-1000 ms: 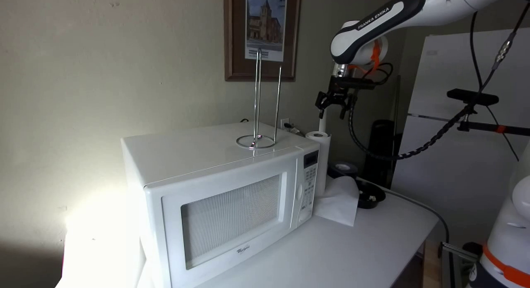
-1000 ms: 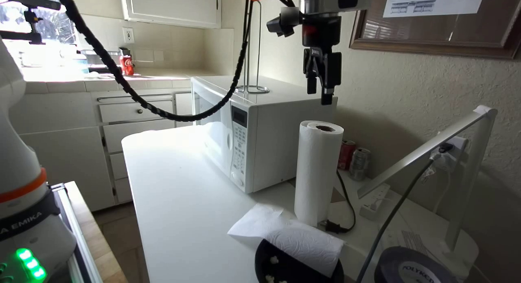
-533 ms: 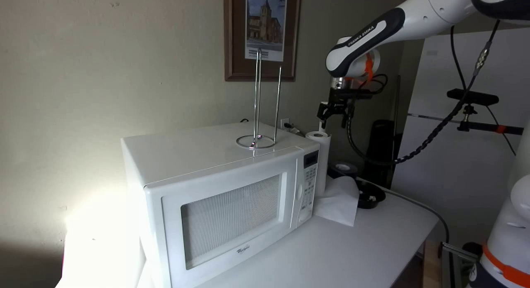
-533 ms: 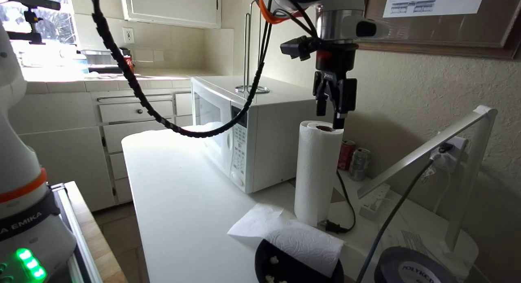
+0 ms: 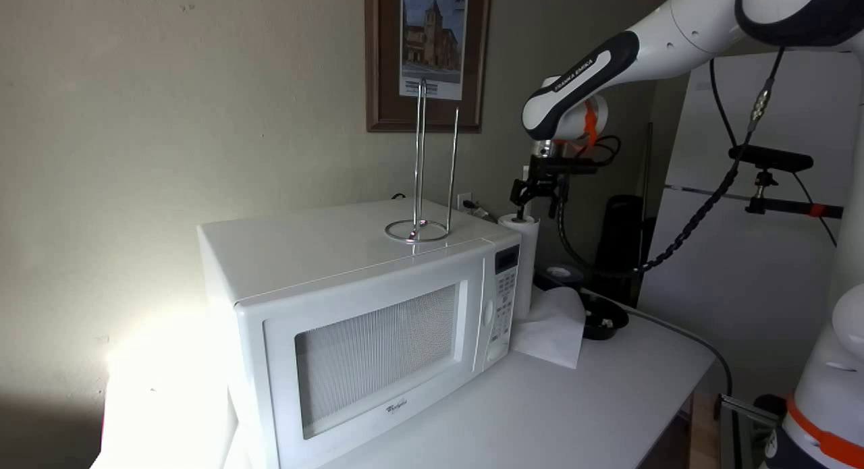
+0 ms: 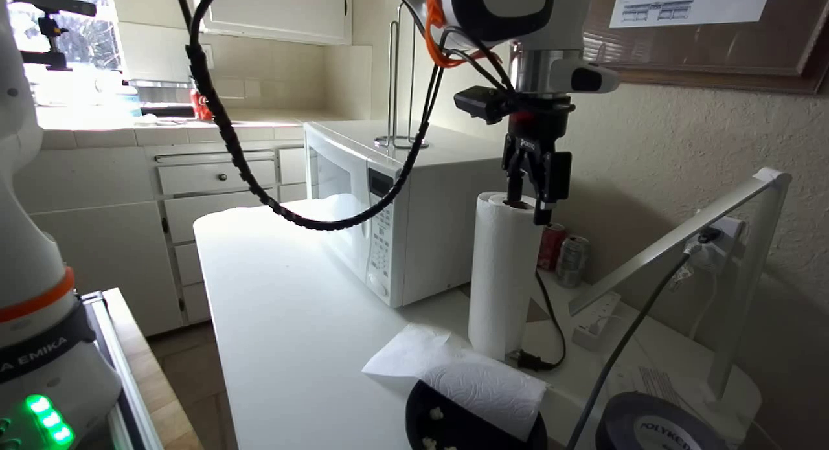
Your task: Put the paper towel roll on the paper towel holder
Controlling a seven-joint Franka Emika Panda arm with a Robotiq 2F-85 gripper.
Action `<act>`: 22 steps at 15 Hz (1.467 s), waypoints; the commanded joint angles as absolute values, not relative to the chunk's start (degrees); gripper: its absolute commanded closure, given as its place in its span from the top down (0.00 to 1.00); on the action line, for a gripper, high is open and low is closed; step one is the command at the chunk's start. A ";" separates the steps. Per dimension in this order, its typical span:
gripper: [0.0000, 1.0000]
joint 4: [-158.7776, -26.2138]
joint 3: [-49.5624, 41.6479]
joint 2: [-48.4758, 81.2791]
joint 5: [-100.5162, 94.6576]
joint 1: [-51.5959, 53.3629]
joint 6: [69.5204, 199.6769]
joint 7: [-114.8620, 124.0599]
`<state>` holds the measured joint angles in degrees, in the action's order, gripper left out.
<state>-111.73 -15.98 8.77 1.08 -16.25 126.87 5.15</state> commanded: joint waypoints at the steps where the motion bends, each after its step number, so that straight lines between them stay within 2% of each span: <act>1: 0.95 -110.19 -15.41 10.87 3.93 -16.70 127.60 3.16; 3: 0.71 -109.70 -15.29 11.36 4.74 -16.77 127.33 2.73; 5: 0.62 -109.49 -15.27 11.71 5.28 -16.81 127.20 2.41; 9: 0.29 -108.84 -15.36 12.28 5.54 -16.90 127.07 2.16; 13: 0.01 -108.01 -15.37 12.02 5.55 -16.91 125.36 2.64; 22: 0.03 -104.56 -14.65 4.94 4.02 -15.78 118.31 1.42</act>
